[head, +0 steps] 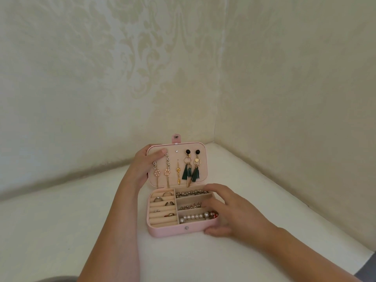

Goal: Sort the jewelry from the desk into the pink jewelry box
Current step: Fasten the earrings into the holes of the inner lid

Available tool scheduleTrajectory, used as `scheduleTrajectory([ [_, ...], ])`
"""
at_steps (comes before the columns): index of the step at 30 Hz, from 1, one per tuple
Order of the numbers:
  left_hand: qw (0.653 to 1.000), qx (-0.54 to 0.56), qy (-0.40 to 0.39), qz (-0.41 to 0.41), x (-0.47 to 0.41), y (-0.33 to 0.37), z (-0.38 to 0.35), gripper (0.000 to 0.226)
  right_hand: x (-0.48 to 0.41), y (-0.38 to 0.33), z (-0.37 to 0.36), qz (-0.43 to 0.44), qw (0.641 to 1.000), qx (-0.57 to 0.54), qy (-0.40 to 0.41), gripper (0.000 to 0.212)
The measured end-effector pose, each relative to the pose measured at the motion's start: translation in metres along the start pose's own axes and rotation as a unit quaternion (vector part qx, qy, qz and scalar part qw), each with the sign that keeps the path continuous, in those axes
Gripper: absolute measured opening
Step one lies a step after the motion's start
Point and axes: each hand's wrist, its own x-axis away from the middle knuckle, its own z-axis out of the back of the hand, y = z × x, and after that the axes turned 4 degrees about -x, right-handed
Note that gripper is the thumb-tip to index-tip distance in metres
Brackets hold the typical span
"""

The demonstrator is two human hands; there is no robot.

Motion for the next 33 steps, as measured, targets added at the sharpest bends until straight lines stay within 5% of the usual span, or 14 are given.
scheduleTrajectory([
  [9, 0.998, -0.050, -0.026, -0.032, 0.013, 0.006, 0.001, 0.058, -0.007, 0.005, -0.006, 0.109, 0.986, 0.086, 0.092, 0.024],
  [15, 0.996, -0.071, -0.016, -0.054, 0.031, 0.004, 0.002, 0.058, -0.026, 0.012, 0.003, 0.031, 0.986, 0.002, 0.161, 0.063],
  [21, 0.998, -0.041, -0.034, -0.026, 0.043, 0.008, 0.000, 0.038, -0.054, 0.019, 0.017, -0.104, 0.964, -0.215, 0.118, 0.117],
  [28, 0.997, -0.055, -0.054, -0.032, 0.046, 0.003, 0.003, 0.058, -0.076, 0.018, 0.010, -0.122, 0.939, -0.312, 0.083, 0.121],
  [33, 0.998, -0.037, -0.044, -0.015, 0.052, 0.002, 0.002, 0.048, -0.078, 0.025, -0.004, -0.138, 0.923, -0.338, 0.123, 0.109],
])
